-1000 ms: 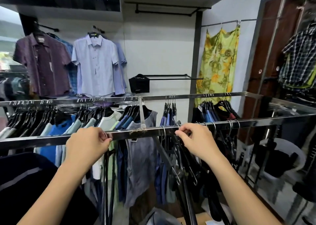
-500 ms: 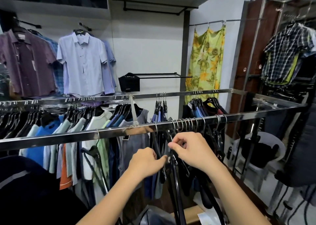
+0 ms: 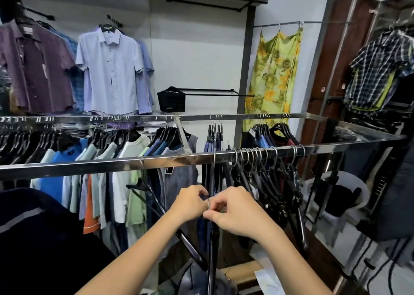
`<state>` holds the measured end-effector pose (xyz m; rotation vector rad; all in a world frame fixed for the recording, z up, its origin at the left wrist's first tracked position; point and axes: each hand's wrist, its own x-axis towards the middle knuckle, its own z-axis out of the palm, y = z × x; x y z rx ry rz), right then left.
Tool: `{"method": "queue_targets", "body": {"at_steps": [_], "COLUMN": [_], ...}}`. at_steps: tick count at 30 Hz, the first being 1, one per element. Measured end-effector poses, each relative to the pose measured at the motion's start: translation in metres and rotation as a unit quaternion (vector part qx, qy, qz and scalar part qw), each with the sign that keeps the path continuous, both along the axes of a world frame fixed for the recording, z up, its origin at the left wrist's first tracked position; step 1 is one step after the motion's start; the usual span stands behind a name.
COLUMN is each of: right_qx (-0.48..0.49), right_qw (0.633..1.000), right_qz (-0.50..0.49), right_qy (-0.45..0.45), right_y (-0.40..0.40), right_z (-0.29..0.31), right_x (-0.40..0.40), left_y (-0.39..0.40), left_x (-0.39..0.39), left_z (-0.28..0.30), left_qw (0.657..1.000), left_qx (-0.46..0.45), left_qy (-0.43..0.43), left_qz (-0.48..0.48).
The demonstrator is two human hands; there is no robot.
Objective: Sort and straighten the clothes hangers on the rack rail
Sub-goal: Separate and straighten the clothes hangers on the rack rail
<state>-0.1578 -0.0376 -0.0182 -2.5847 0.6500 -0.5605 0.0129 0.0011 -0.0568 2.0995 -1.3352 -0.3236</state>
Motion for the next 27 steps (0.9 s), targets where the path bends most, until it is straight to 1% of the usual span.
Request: {"method": "queue_targets", "body": {"at_steps": [2, 5, 8, 12, 14, 18, 21, 22, 27], "right_qx": [0.006, 0.010, 0.021, 0.017, 0.005, -0.044, -0.047, -0.046, -0.040], "right_qw": [1.000, 0.999, 0.998, 0.998, 0.998, 0.996, 0.995, 0.995, 0.995], "right_qz": [0.018, 0.040, 0.055, 0.067, 0.065, 0.064, 0.059, 0.053, 0.013], "right_qy": [0.017, 0.026, 0.025, 0.009, -0.006, -0.035, -0.066, -0.075, -0.094], "right_y": [0.010, 0.023, 0.030, 0.033, 0.030, 0.022, 0.015, 0.012, 0.009], "right_z": [0.000, 0.002, 0.007, 0.020, 0.030, 0.055, 0.069, 0.072, 0.074], "right_x": [0.012, 0.028, 0.041, 0.055, 0.059, 0.074, 0.084, 0.087, 0.105], "left_y": [0.006, 0.017, 0.032, 0.059, 0.073, 0.105, 0.122, 0.126, 0.130], "left_x": [0.005, 0.014, 0.024, 0.038, 0.043, 0.055, 0.065, 0.069, 0.086], "left_z": [0.000, 0.002, 0.012, 0.032, 0.047, 0.081, 0.099, 0.101, 0.099], "left_qw": [1.000, 0.997, 0.995, 0.991, 0.983, 0.949, 0.919, 0.912, 0.913], "left_qx": [0.003, 0.014, 0.000, -0.037, -0.057, -0.110, -0.169, -0.176, -0.095], "left_qy": [-0.003, -0.043, -0.080, -0.129, -0.176, -0.281, -0.326, -0.340, -0.367], "left_qz": [-0.026, -0.065, -0.065, -0.012, 0.012, 0.098, 0.143, 0.148, 0.151]}}
